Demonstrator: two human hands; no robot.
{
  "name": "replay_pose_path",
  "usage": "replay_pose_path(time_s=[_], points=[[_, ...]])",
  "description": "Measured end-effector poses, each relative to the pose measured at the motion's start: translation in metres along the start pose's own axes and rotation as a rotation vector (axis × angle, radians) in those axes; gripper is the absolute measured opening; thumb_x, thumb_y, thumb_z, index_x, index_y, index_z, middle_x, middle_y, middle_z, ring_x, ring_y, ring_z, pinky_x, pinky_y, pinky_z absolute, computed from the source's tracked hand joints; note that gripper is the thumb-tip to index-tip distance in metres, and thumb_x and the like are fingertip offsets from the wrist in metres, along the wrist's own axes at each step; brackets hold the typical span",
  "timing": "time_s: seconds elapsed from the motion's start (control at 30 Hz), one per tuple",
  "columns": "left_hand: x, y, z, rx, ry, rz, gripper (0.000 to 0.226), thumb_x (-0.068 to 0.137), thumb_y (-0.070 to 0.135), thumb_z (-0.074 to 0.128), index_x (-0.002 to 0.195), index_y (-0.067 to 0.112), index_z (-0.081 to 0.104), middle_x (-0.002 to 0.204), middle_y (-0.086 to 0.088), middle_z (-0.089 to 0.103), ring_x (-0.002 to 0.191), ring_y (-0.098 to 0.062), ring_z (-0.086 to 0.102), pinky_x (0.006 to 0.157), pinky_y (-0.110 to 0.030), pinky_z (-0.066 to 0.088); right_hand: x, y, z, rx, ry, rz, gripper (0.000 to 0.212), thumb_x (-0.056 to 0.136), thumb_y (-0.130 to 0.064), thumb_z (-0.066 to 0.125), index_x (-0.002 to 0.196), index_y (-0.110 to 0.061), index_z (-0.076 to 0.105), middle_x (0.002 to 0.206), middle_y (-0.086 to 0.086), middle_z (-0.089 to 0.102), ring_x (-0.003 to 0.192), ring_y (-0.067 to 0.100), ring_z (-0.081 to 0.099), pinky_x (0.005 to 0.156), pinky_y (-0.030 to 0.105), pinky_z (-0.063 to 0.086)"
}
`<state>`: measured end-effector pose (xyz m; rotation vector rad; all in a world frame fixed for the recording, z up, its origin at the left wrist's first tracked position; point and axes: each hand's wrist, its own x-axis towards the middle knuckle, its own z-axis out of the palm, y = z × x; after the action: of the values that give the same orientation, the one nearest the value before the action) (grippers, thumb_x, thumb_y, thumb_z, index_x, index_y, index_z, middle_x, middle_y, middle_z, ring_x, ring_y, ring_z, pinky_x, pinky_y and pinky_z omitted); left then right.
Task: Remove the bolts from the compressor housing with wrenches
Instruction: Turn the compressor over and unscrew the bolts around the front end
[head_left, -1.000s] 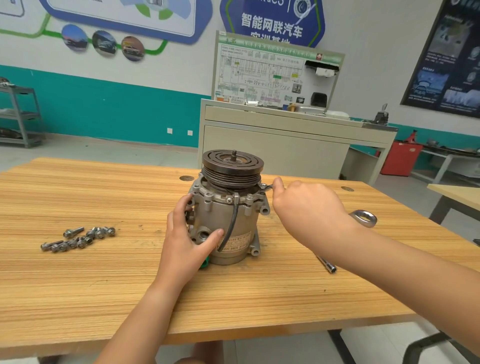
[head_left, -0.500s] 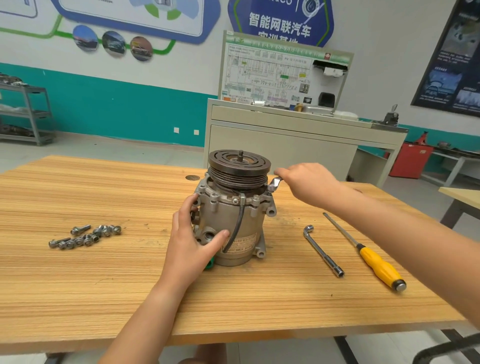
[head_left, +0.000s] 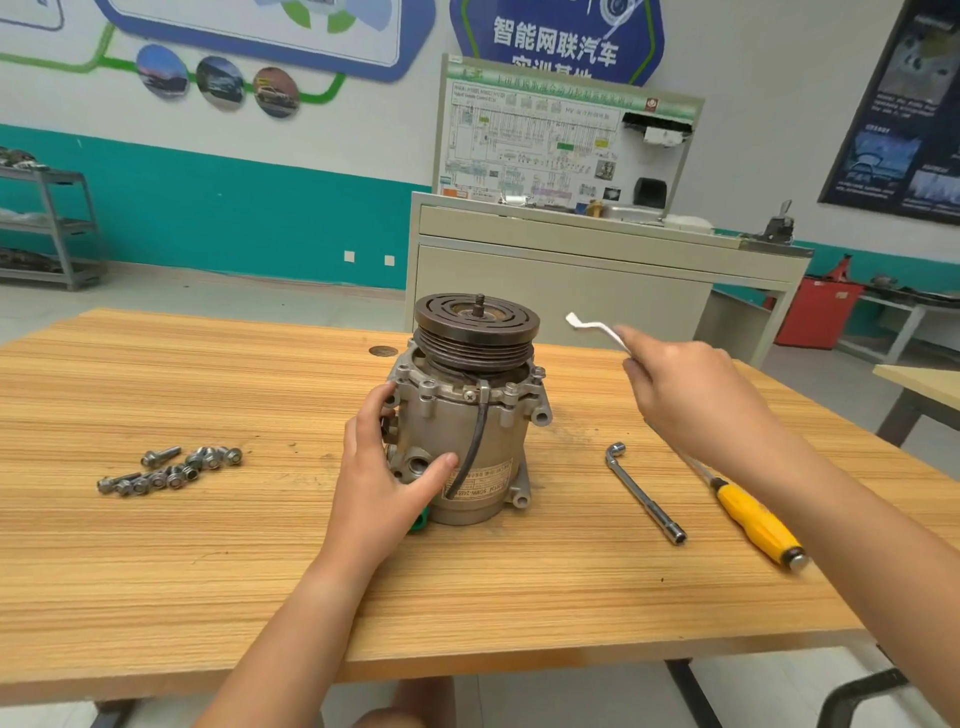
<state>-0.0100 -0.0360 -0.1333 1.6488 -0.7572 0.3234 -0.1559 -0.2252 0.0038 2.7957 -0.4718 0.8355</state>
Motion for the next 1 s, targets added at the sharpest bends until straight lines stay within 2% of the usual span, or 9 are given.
replay_pose_path(time_s=[0.17,0.33,0.43,0.5,0.6,0.7,0.8,0.93,1.0], points=[[0.000,0.000,0.000,-0.008,0.003,-0.003,0.088,0.071,0.035,0.077,0.121,0.067,0.013,0.138,0.006,0.038,0.123,-0.005,0.038,0.092,-0.021,0.033,-0.011,-0.028,-0.012,-0.210,-0.145,-0.041,0.047,0.092,-0.008,0.039,0.135,-0.024,0.034,0.072,0.000,0.048,0.069,0.022,0.048,0.055,0.029,0.035],[0.000,-0.002,0.001,-0.015,0.003,-0.009,0.086,0.071,0.035,0.077,0.124,0.063,0.015,0.136,0.005,0.039,0.123,-0.008,0.039,0.087,-0.013,0.031,-0.009,-0.059,-0.024,-0.498,-0.275,-0.091,0.044,0.085,0.003,0.040,0.128,-0.009,0.042,0.065,-0.001,0.036,0.065,0.020,0.041,0.039,0.026,0.020],[0.000,-0.002,0.002,-0.022,-0.002,-0.019,0.085,0.071,0.034,0.077,0.128,0.057,0.018,0.137,0.003,0.039,0.123,-0.010,0.041,0.089,-0.018,0.032,-0.009,-0.080,-0.022,-0.544,-0.340,-0.117,0.051,0.087,0.006,0.040,0.137,0.002,0.032,0.097,0.012,0.052,0.084,0.024,0.053,0.040,0.026,0.025],[0.001,-0.002,0.002,-0.029,-0.001,-0.019,0.085,0.071,0.033,0.077,0.130,0.055,0.018,0.137,0.003,0.039,0.124,-0.010,0.040,0.091,-0.021,0.033,-0.013,-0.079,-0.018,-0.548,-0.310,-0.141,0.056,0.088,0.007,0.038,0.140,0.007,0.021,0.119,0.018,0.050,0.086,0.026,0.055,0.039,0.027,0.026],[0.001,-0.001,0.002,-0.031,0.003,-0.023,0.086,0.071,0.033,0.077,0.132,0.054,0.019,0.138,0.003,0.039,0.124,-0.010,0.040,0.093,-0.024,0.034,-0.014,-0.057,-0.011,-0.532,-0.230,-0.145,0.059,0.089,0.003,0.036,0.143,0.002,0.011,0.088,0.008,0.054,0.062,0.020,0.050,0.037,0.027,0.022],[0.001,-0.001,0.001,-0.029,-0.001,-0.026,0.087,0.072,0.032,0.078,0.134,0.051,0.021,0.138,0.003,0.040,0.125,-0.013,0.041,0.096,-0.028,0.037,-0.001,-0.030,-0.008,-0.585,-0.187,-0.171,0.045,0.093,-0.008,0.035,0.137,-0.009,0.026,0.063,-0.001,0.030,0.050,0.017,0.034,0.039,0.025,0.017],[0.001,-0.001,0.001,-0.024,-0.001,-0.015,0.086,0.072,0.032,0.078,0.131,0.055,0.019,0.137,0.003,0.040,0.125,-0.012,0.041,0.096,-0.028,0.036,0.021,-0.007,0.002,-0.606,-0.119,-0.233,0.027,0.093,-0.007,0.037,0.118,-0.013,0.041,0.066,-0.001,0.035,0.060,0.020,0.041,0.045,0.026,0.023],[0.001,-0.002,0.000,-0.015,0.001,-0.014,0.086,0.071,0.034,0.077,0.128,0.059,0.018,0.138,0.004,0.039,0.124,-0.012,0.042,0.095,-0.027,0.036,0.054,-0.002,0.036,-0.422,-0.106,-0.300,0.025,0.091,0.001,0.036,0.110,-0.009,0.050,0.097,0.005,0.063,0.087,0.024,0.059,0.078,0.031,0.043],[0.000,-0.002,0.000,-0.006,0.003,-0.014,0.087,0.071,0.035,0.077,0.127,0.062,0.016,0.138,0.005,0.038,0.124,-0.011,0.042,0.093,-0.026,0.035,0.061,-0.005,0.054,-0.282,-0.041,-0.276,0.027,0.092,0.000,0.036,0.111,-0.009,0.054,0.101,0.006,0.064,0.090,0.025,0.059,0.076,0.032,0.046]])
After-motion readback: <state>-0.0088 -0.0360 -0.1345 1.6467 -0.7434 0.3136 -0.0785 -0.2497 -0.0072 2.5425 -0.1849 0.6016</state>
